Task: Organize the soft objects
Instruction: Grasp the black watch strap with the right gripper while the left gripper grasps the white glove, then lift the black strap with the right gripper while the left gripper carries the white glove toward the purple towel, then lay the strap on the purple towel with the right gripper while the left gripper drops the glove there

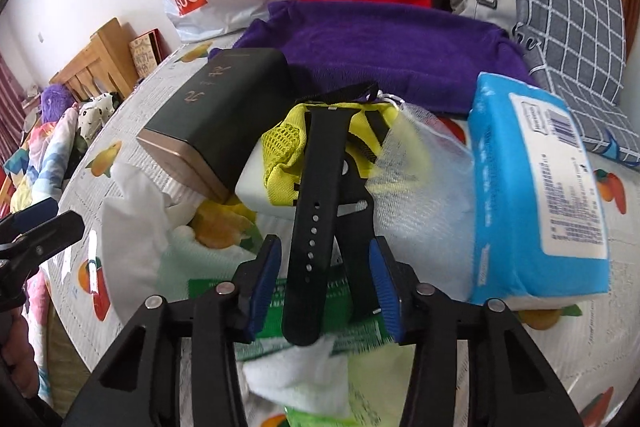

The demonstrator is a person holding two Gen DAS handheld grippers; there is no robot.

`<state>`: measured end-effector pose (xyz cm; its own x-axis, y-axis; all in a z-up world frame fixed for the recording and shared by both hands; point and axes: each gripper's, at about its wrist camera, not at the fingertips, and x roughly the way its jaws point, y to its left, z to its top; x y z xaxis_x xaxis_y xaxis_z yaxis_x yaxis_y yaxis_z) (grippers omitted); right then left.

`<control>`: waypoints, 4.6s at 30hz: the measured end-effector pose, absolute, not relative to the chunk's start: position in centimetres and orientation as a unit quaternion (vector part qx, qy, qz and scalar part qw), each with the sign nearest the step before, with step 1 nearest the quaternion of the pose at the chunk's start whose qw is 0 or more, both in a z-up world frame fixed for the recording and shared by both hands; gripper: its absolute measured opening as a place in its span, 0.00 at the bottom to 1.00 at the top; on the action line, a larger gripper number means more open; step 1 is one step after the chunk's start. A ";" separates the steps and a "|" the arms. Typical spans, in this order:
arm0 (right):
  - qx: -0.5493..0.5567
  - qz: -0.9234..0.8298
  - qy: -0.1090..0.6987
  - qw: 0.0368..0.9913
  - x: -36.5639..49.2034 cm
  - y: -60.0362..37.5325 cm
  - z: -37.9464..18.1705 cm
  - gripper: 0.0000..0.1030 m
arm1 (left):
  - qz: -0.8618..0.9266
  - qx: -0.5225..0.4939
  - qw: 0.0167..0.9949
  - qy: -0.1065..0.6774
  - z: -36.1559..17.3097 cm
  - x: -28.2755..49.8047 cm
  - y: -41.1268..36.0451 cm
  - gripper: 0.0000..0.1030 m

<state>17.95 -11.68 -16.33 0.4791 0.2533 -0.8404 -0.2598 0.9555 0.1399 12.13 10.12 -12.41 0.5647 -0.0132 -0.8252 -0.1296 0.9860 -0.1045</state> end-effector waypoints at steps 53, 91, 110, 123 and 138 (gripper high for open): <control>0.047 0.080 0.439 0.893 8.6 -24.9 -13.7 0.19 | 0.007 -0.077 0.874 0.480 -13.9 12.6 7.1 0.12; 0.044 0.085 0.417 0.904 8.6 -25.8 -8.8 0.19 | 0.014 -0.063 0.908 0.414 -4.3 12.3 7.2 0.12; 0.065 0.088 0.399 0.910 20.0 -24.7 -4.6 0.19 | 0.021 -0.034 0.916 0.399 -2.1 22.2 6.5 0.12; 0.051 0.095 0.405 0.908 28.3 -23.8 -5.8 0.19 | -0.005 -0.036 0.911 0.410 -3.7 30.2 4.7 0.12; 0.042 0.100 0.415 0.903 38.6 -22.8 -8.1 0.19 | -0.037 -0.052 0.899 0.434 -6.7 40.1 2.7 0.12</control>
<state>38.57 -22.79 -8.13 0.6357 0.2147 -0.7415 -0.1450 0.9767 0.1584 40.13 2.71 -6.65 0.6213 -0.1114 -0.7756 0.0217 0.9919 -0.1251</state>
